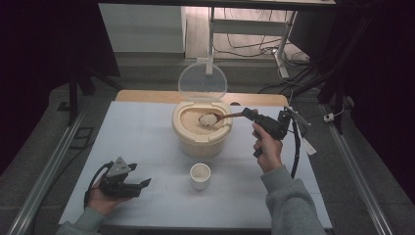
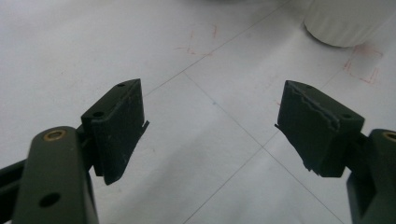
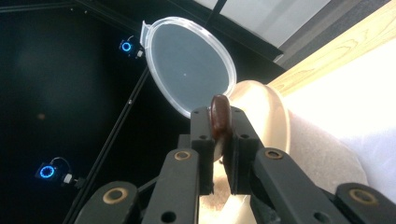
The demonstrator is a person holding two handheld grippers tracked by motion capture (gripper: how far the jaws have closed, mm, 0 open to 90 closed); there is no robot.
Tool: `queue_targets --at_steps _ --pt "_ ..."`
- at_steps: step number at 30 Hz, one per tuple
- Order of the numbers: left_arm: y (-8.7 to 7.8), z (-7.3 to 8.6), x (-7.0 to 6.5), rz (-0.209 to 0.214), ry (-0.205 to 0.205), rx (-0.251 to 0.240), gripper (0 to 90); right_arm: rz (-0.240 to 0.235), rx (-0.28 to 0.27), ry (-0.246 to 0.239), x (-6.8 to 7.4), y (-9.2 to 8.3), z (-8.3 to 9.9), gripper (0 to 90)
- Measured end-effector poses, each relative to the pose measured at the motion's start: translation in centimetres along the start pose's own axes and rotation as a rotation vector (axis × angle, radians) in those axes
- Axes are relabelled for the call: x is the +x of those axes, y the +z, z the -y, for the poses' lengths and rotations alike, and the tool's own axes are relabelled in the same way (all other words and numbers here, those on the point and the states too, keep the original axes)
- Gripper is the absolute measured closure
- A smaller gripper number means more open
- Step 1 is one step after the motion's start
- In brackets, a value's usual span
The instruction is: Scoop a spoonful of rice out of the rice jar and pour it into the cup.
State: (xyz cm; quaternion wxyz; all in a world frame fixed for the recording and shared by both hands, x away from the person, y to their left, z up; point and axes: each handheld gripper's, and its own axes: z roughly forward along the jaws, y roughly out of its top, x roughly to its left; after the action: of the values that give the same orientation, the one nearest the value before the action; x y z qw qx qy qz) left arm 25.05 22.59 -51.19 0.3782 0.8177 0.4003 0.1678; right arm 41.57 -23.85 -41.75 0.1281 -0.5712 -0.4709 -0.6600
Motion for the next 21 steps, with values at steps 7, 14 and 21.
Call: queue_targets --at_steps 7,14,21 --pt "0.1 0.0 0.0 -0.001 0.001 0.004 23.0 -0.009 0.008 -0.003 0.4 -0.4 0.0 82.8" --pt "0.1 0.0 0.1 -0.001 -0.002 0.002 23.0 -0.014 0.012 -0.003 0.5 -0.7 0.0 82.8" --pt "0.0 0.0 0.1 -0.002 -0.003 0.002 23.0 -0.041 0.030 -0.009 0.9 -1.2 0.1 82.8"
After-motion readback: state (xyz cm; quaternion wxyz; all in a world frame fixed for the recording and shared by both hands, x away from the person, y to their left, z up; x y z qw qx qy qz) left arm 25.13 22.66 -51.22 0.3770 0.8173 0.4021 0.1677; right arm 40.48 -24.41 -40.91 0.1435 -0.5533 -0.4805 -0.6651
